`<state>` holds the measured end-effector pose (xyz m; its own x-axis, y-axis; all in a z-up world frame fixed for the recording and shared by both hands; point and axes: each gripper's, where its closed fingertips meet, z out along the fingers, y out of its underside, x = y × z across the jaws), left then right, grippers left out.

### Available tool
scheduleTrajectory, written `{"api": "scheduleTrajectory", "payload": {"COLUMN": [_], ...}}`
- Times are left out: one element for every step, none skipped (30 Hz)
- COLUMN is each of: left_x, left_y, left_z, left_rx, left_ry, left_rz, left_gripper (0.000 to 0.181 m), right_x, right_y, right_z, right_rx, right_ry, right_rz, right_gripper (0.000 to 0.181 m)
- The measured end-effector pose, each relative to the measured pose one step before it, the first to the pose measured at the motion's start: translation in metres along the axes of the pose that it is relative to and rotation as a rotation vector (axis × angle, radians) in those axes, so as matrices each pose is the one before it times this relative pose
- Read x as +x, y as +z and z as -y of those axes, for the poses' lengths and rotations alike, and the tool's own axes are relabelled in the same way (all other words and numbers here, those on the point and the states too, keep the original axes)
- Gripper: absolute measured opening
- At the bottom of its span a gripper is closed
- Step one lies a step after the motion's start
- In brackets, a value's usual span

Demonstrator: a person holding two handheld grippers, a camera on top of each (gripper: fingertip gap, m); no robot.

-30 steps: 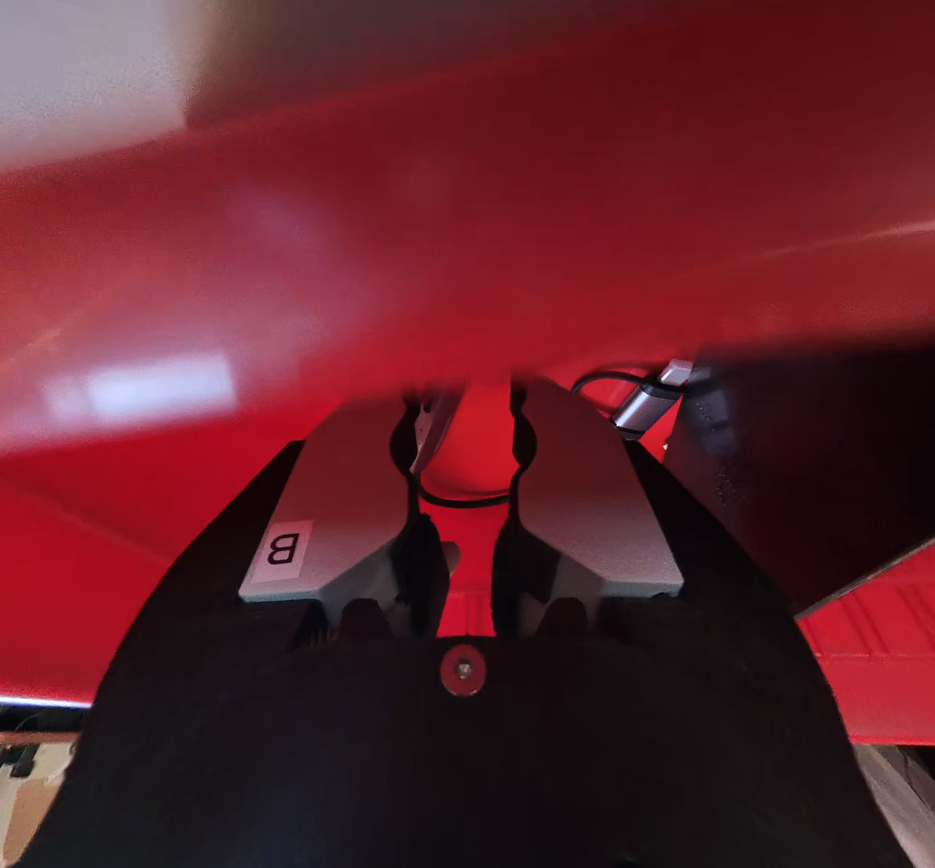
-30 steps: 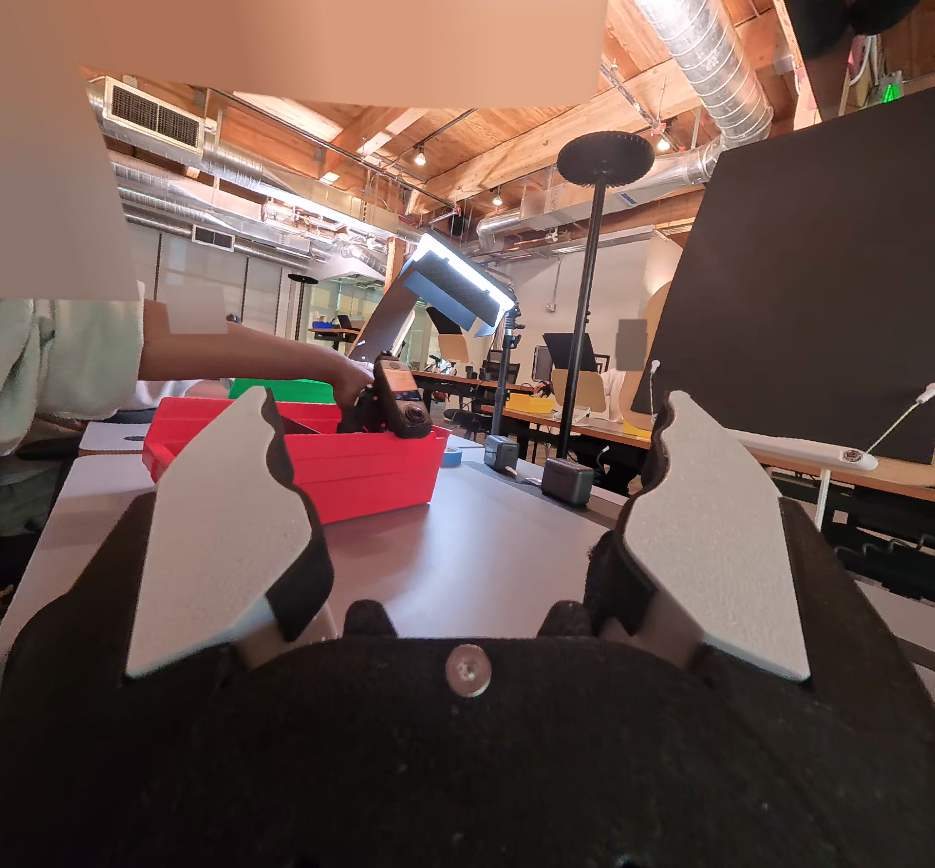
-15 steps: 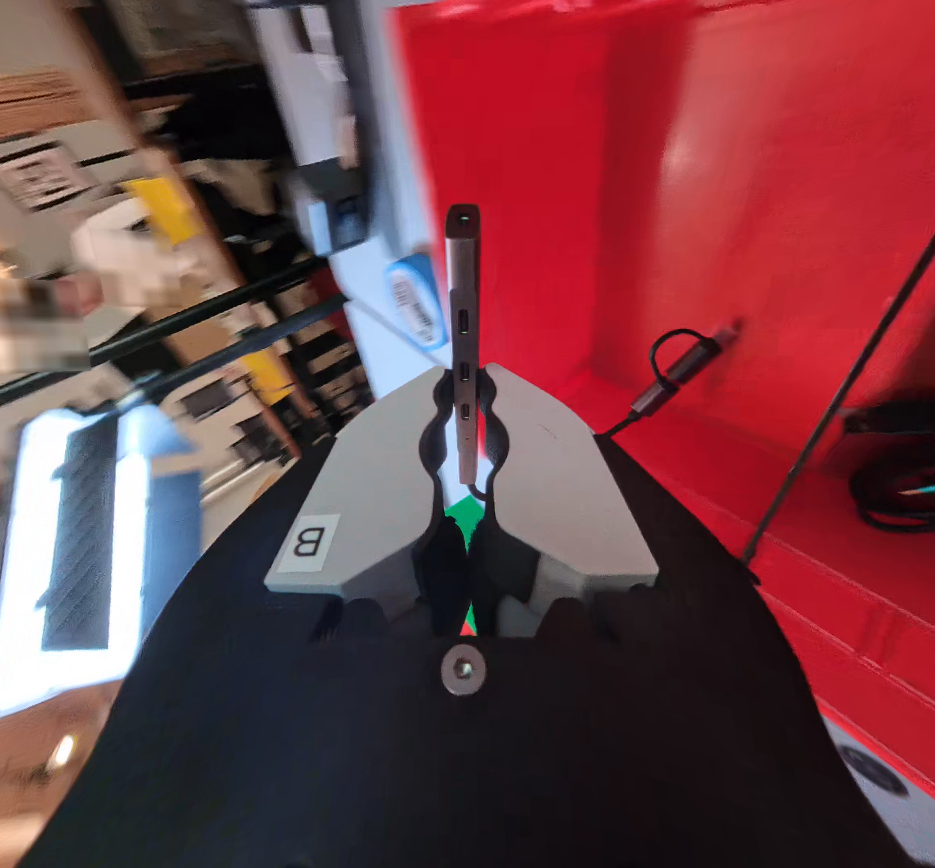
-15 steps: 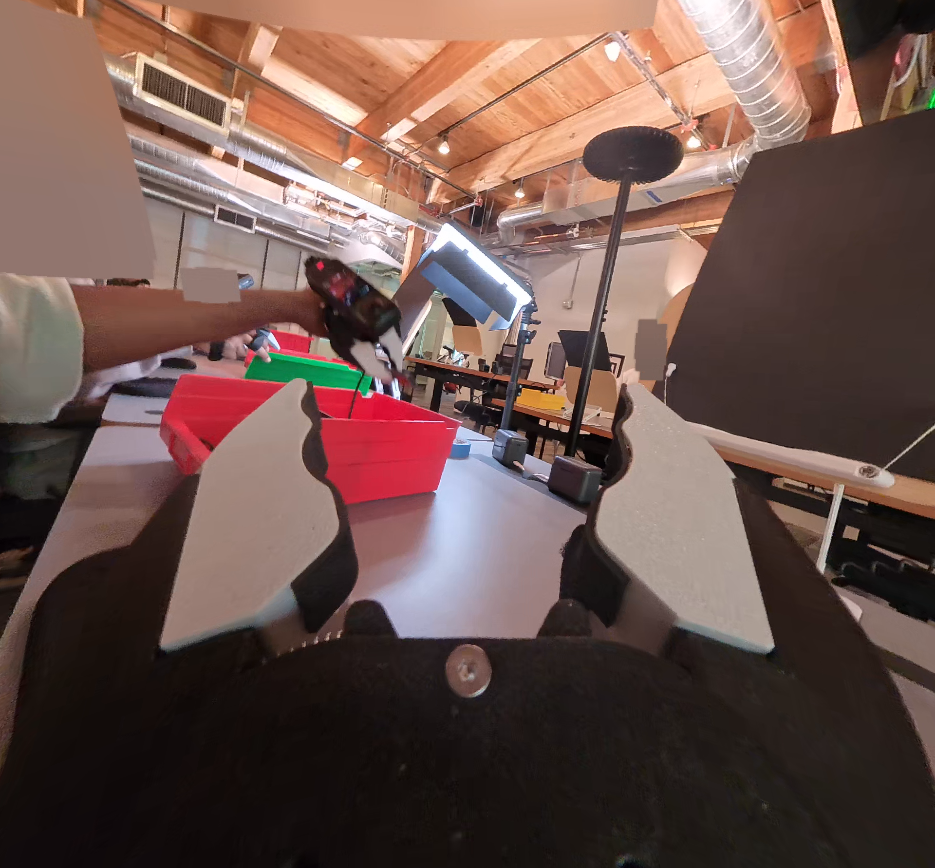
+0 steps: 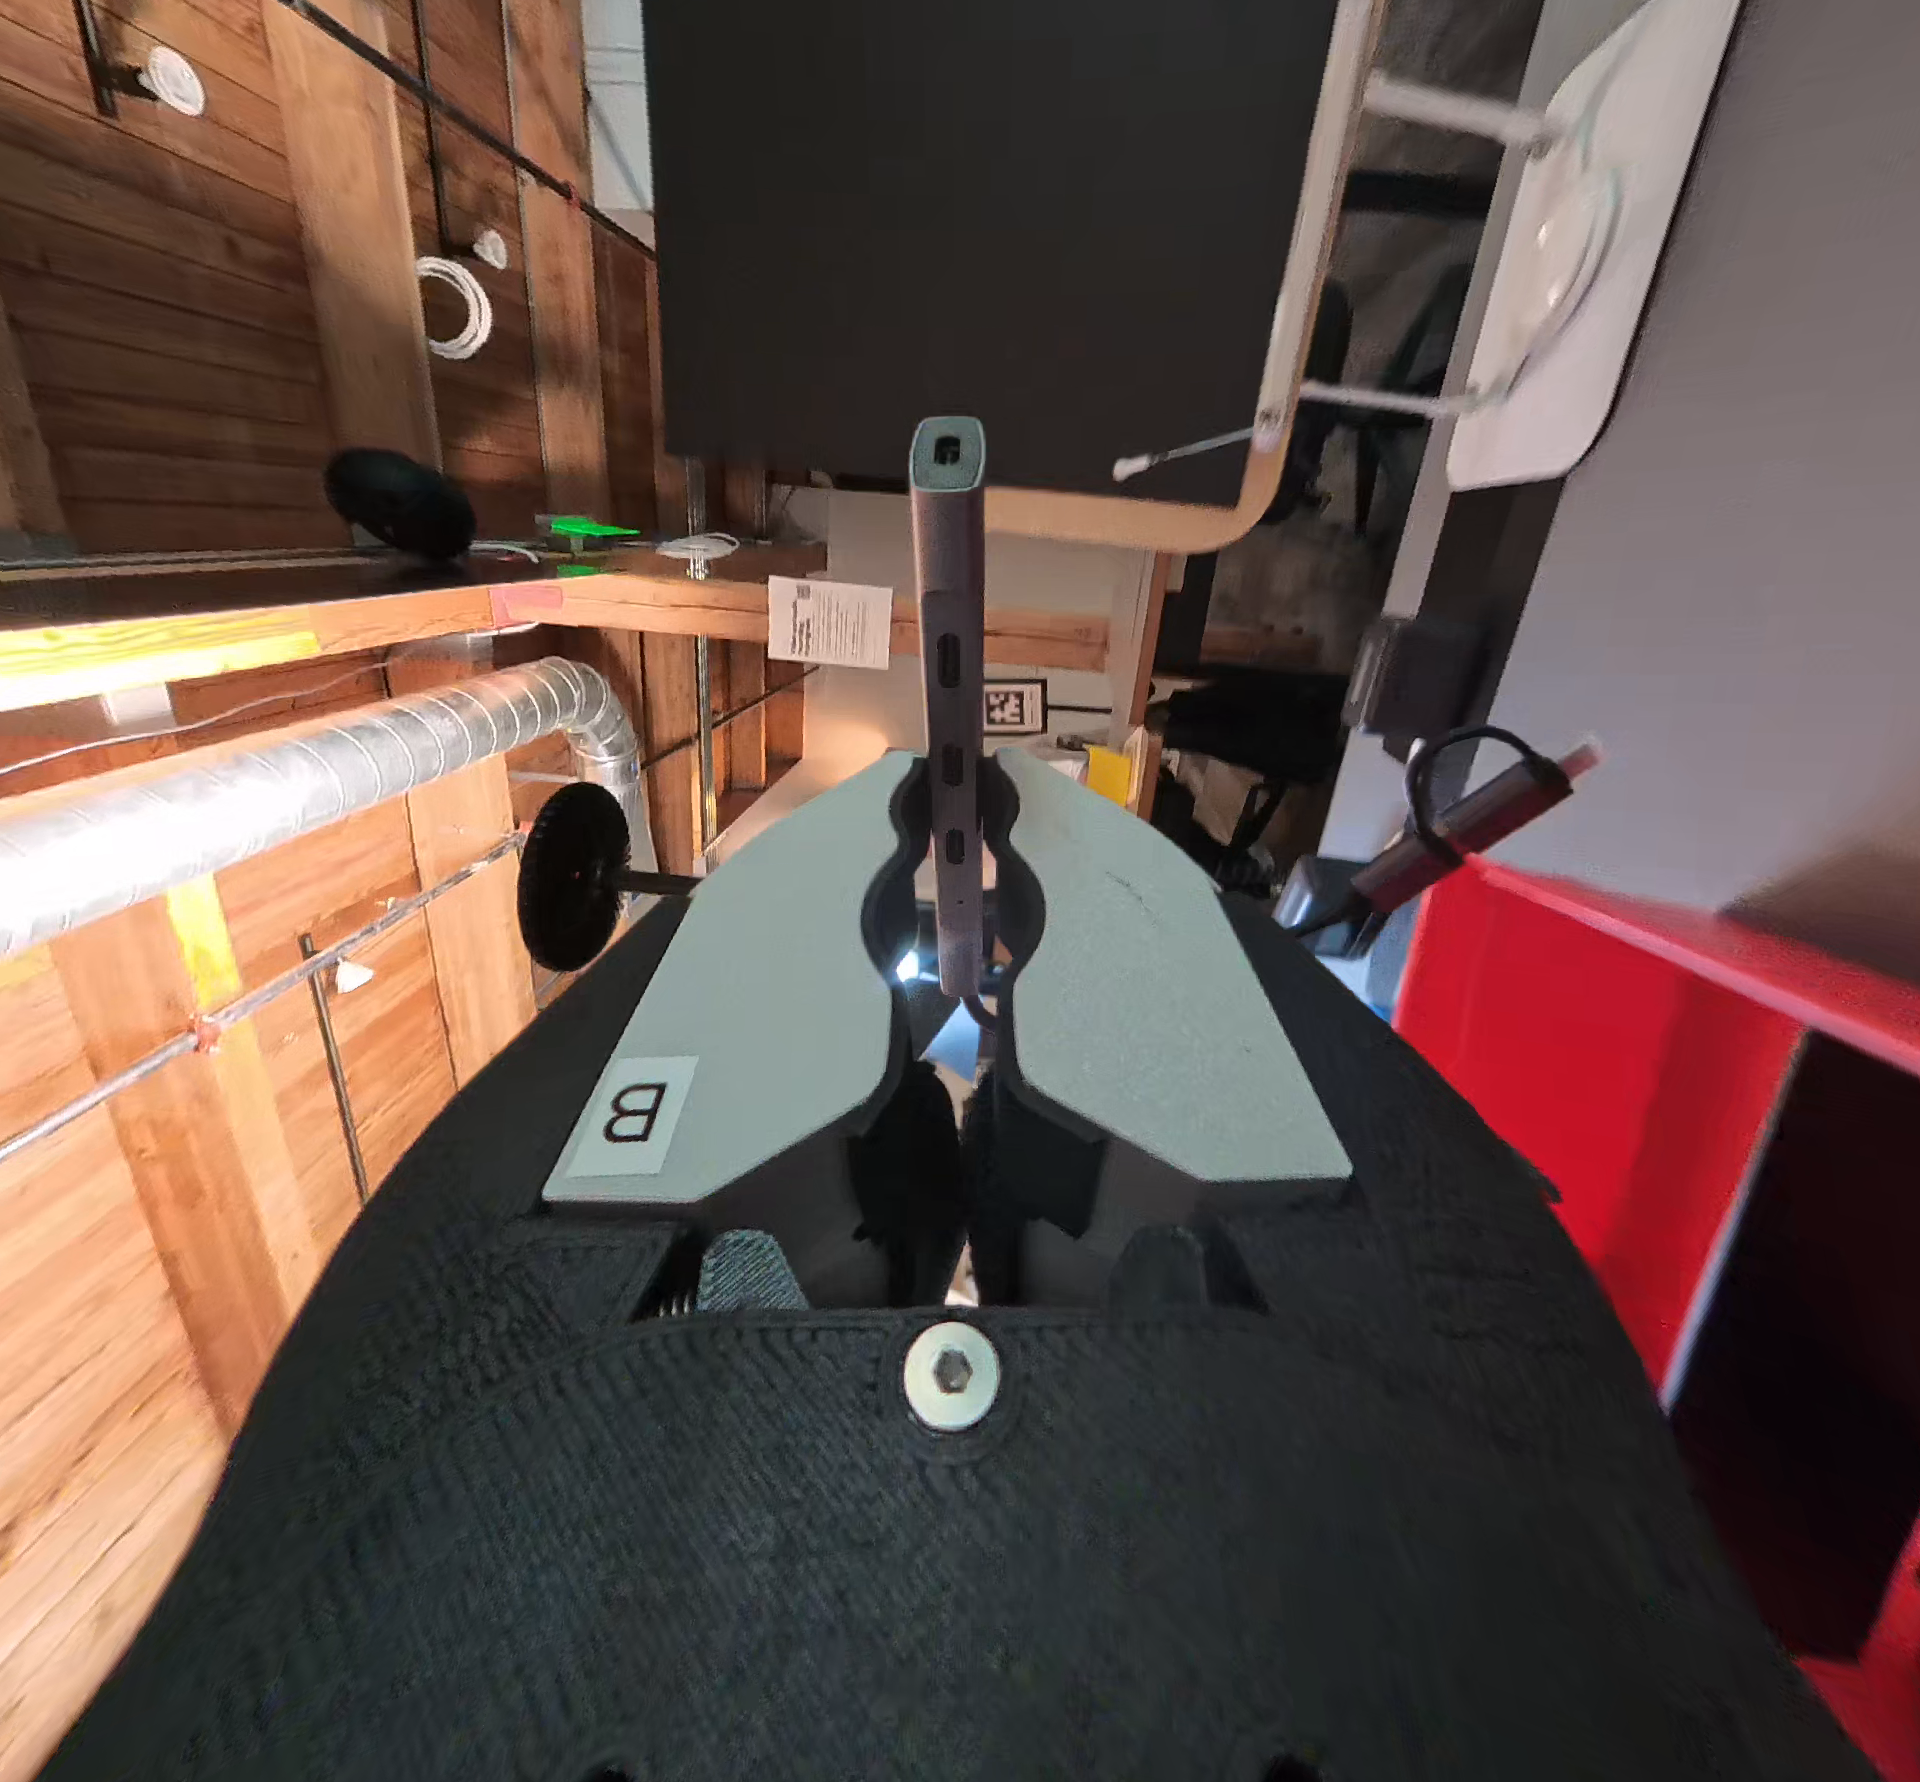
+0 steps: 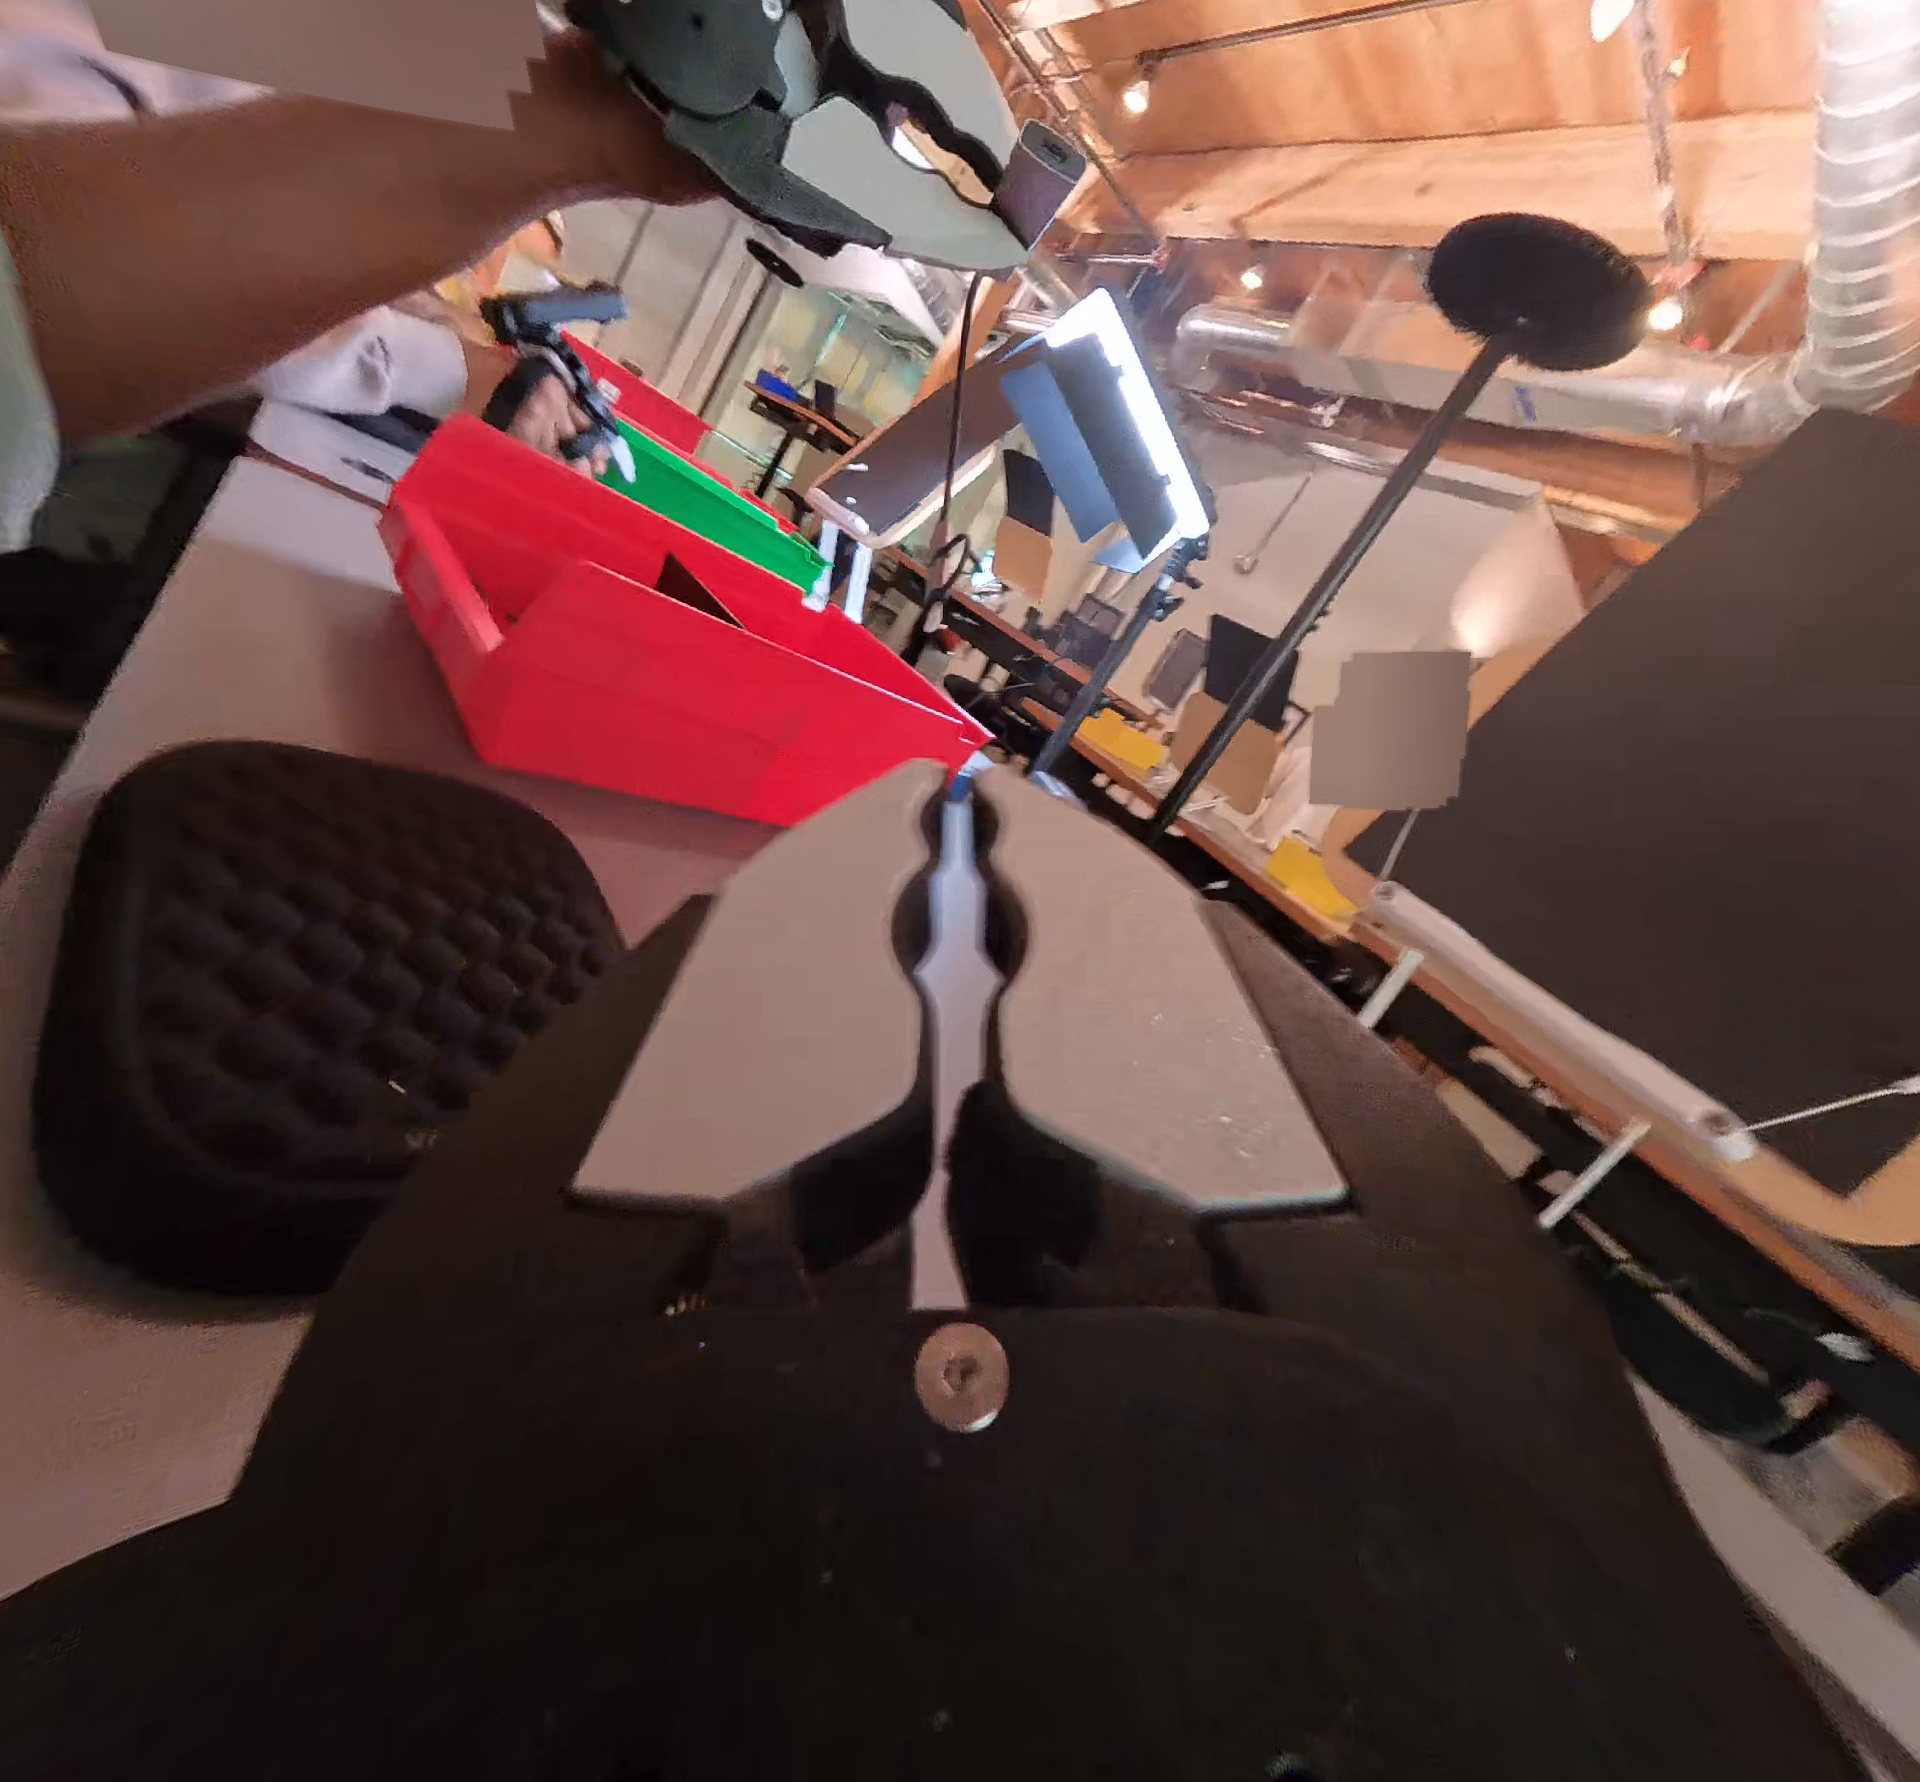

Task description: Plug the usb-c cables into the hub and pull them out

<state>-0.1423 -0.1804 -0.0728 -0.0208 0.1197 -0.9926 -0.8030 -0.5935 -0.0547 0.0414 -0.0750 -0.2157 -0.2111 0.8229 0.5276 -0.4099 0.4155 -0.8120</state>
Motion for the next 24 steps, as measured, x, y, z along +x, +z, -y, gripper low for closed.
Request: {"api": "scheduleTrajectory", "payload": {"left_x": [0.00640,0.00908,0.01183,0.01187,0.01062,0.00995,0.00928,0.00915,0.00914,0.00799,0.00780,0.00737,0.00655,0.00740,0.00805,0.00607,0.00446,0.00375,0.00313,0.00333,0.00484,0.00397,0.00179,0.00041], "left_y": [-0.00322,-0.00213,-0.00043,0.00126,0.00193,0.00195,0.00186,0.00166,0.00139,0.00152,0.00162,0.00160,0.00141,0.00136,0.00140,0.00155,0.00153,0.00111,0.00086,0.00078,0.00107,0.00129,0.00119,0.00055], "left_z": [0.01254,0.01462,0.01439,0.01243,0.01041,0.00975,0.01049,0.01183,0.01214,0.01157,0.00998,0.00807,0.00777,0.00756,0.00692,0.00608,0.00442,0.00346,0.00308,0.00298,0.00250,0.00195,0.00137,-0.00073], "left_rx": [0.0200,0.0369,0.0390,0.0269,0.0152,0.0142,0.0233,0.0395,0.0462,0.0472,0.0423,0.0367,0.0422,0.0465,0.0465,0.0411,0.0283,0.0218,0.0205,0.0200,0.0176,0.0124,0.0078,-0.0012], "left_ry": [-0.0201,-0.0227,-0.0192,-0.0134,-0.0104,-0.0081,-0.0165,-0.0203,-0.0154,-0.0163,-0.0117,-0.0103,-0.0123,-0.0152,-0.0135,-0.0158,-0.0153,-0.0111,-0.0107,-0.0104,-0.0043,0.0016,-0.0031,-0.0049], "left_rz": [0.0060,-0.0037,-0.0201,-0.0242,-0.0227,-0.0282,-0.0314,-0.0346,-0.0379,-0.0339,-0.0369,-0.0390,-0.0363,-0.0451,-0.0509,-0.0368,-0.0267,-0.0236,-0.0210,-0.0234,-0.0321,-0.0225,-0.0064,0.0018], "left_gripper": [0.008,0.008,0.008,0.008,0.008,0.008,0.007,0.007,0.007,0.007,0.007,0.007,0.007,0.008,0.008,0.008,0.008,0.007,0.008,0.008,0.008,0.008,0.008,0.008], "right_x": [-0.00368,-0.00668,-0.00633,-0.00429,-0.00263,-0.00093,0.00078,0.00223,0.00297,0.00363,0.00484,0.00613,0.00639,0.00566,0.00392,0.00145,-0.00076,-0.00413,-0.00865,-0.00783,-0.00165,0.00274,-0.00030,-0.00180], "right_y": [-0.00010,0.00019,0.00046,0.00085,0.00106,0.00118,0.00097,0.00091,0.00076,0.00073,0.00040,0.00001,-0.00016,0.00013,0.00041,0.00081,0.00109,0.00133,0.00156,0.00211,0.00213,0.00181,0.00150,0.00096], "right_z": [0.00096,0.00207,0.00282,0.00302,0.00355,0.00490,0.00666,0.00787,0.00764,0.00567,0.00369,0.00278,0.00204,0.00122,0.00003,-0.00033,-0.00002,0.00007,-0.00088,-0.00139,-0.00103,-0.00054,-0.00067,-0.00072], "right_rx": [-0.0028,-0.0001,0.0046,0.0075,0.0086,0.0129,0.0203,0.0268,0.0271,0.0198,0.0134,0.0145,0.0176,0.0166,0.0078,0.0021,0.0023,0.0017,-0.0045,-0.0098,-0.0085,-0.0054,-0.0072,-0.0102], "right_ry": [-0.0427,-0.0463,-0.0425,-0.0382,-0.0370,-0.0378,-0.0395,-0.0365,-0.0292,-0.0186,-0.0031,0.0103,0.0152,0.0137,0.0093,0.0015,-0.0070,-0.0117,-0.0128,-0.0092,-0.0111,-0.0180,-0.0238,-0.0108], "right_rz": [0.0057,0.0262,0.0233,0.0088,0.0004,-0.0055,-0.0109,-0.0121,-0.0076,-0.0021,-0.0038,-0.0082,-0.0098,-0.0060,0.0011,0.0103,0.0170,0.0334,0.0614,0.0533,0.0090,-0.0209,0.0000,0.0120], "right_gripper": [0.000,0.000,0.000,0.000,0.000,0.000,0.001,0.004,0.011,0.014,0.017,0.022,0.026,0.028,0.030,0.035,0.037,0.036,0.036,0.036,0.034,0.020,0.013,0.011]}}
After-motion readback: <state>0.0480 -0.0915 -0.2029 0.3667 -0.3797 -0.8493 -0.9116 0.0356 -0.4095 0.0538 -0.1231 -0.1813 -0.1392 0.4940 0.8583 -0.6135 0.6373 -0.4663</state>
